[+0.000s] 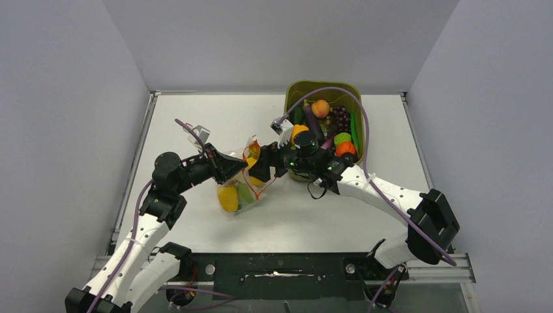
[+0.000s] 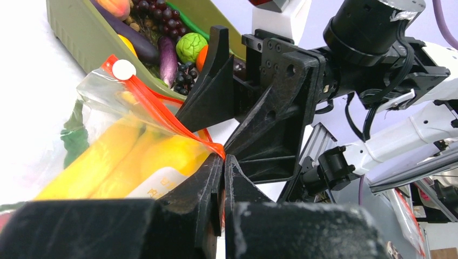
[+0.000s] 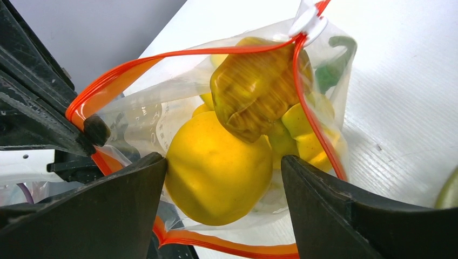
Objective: Place the food in the zip-top bag and seal the zipper
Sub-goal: Place the fake fruit in the zipper food storage bag.
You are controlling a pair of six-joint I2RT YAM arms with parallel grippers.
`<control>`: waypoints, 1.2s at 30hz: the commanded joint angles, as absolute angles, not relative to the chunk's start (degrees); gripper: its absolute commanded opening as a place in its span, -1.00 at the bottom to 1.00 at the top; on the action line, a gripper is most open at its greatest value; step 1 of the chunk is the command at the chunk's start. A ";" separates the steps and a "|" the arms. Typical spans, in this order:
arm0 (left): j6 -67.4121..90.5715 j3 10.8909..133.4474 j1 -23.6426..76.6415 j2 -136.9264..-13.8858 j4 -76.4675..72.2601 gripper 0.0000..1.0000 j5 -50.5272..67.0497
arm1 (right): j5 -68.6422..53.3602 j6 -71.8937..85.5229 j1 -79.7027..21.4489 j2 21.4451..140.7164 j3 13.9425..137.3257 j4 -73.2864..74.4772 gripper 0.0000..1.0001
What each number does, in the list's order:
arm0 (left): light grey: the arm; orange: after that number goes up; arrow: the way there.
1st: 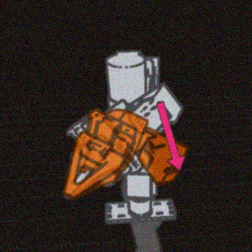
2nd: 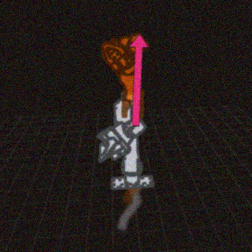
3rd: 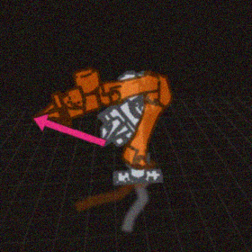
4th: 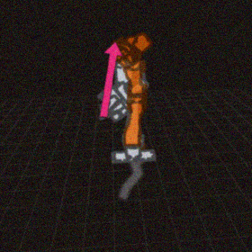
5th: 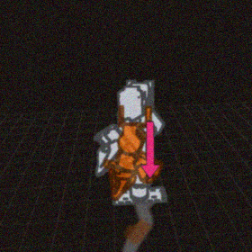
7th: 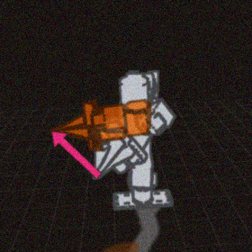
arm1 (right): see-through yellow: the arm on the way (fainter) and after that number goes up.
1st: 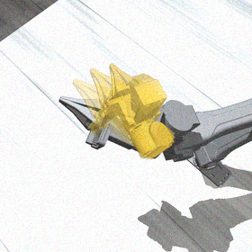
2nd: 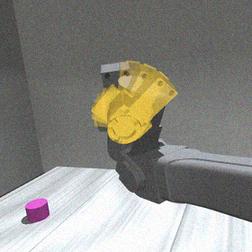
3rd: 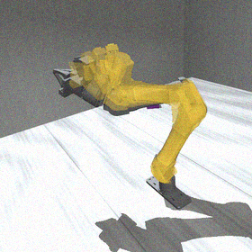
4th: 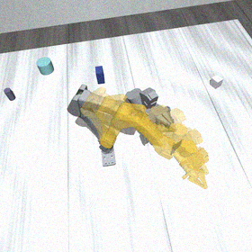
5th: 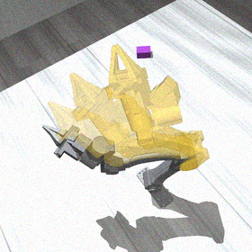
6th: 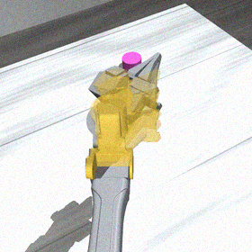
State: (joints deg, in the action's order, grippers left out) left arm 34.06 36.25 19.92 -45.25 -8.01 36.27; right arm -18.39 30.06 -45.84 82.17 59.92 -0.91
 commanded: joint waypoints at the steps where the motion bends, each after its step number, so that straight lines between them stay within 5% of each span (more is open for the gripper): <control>1: 34.04 37.22 20.06 -42.72 -16.40 -1.00 36.89 | -15.42 26.77 -45.20 77.22 63.79 3.57 0.60; 15: 33.71 35.88 20.08 -41.74 -16.09 -1.00 37.00 | -13.88 28.93 -42.54 71.41 59.70 5.35 0.46; 22: 33.40 36.14 20.08 -41.35 -15.92 -1.00 37.35 | -10.41 29.22 -41.84 71.70 57.73 7.49 -0.23; 33: 32.98 36.25 20.02 -41.61 -15.98 -1.00 37.70 | -12.37 30.07 -41.87 77.31 58.28 6.45 -0.27; 36: 32.13 36.70 20.03 -41.15 -14.72 -1.00 37.15 | -12.90 30.15 -41.98 77.52 58.75 6.45 -0.62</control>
State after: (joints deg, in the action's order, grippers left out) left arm 33.69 34.96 19.92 -42.83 -9.63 36.77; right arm -12.12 29.50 -42.28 77.78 57.28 8.69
